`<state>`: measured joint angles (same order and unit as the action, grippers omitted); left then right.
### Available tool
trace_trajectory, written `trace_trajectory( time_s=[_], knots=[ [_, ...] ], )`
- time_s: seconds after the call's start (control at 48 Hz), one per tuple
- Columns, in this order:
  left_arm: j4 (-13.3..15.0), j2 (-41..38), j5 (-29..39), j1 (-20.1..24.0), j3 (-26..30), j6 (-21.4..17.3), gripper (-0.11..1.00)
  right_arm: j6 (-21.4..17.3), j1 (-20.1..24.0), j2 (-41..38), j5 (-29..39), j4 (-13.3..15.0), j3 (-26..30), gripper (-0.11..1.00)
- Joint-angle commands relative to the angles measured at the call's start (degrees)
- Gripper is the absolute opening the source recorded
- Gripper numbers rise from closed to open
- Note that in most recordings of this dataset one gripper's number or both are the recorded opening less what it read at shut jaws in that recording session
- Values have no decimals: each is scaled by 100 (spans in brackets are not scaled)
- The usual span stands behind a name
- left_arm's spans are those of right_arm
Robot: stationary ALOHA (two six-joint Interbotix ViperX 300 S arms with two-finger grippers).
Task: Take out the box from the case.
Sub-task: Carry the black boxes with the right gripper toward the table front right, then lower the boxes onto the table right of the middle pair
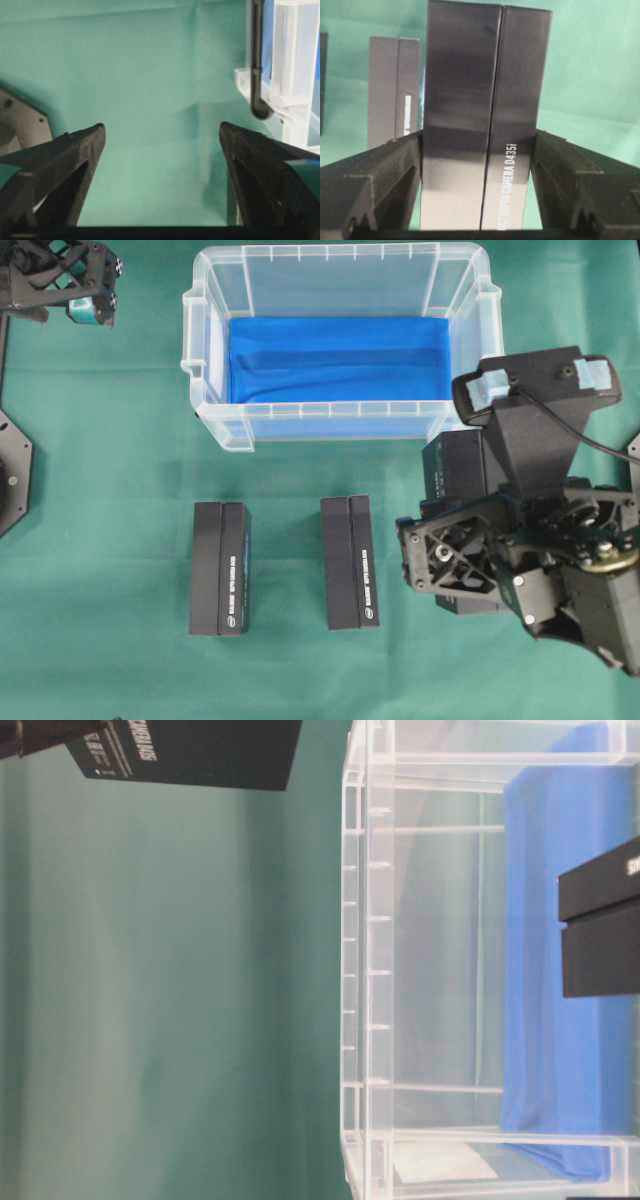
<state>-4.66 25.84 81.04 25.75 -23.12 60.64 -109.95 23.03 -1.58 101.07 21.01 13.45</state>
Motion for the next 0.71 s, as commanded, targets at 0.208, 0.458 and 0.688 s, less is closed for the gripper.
trace_trajectory(
  time_s=[0.208, 0.458, 0.688],
  knots=[
    [0, 70, -26, -26, 62, 9, 93, -79, 62, -123, -18, -9, -9, 67],
    [0, 70, -18, -88, 53, 9, 93, -457, 53, -123, -782, -229, -782, 67],
    [0, 70, -18, -88, 35, 0, 93, -712, 18, -114, -1714, -378, -1679, 67]
  ],
)
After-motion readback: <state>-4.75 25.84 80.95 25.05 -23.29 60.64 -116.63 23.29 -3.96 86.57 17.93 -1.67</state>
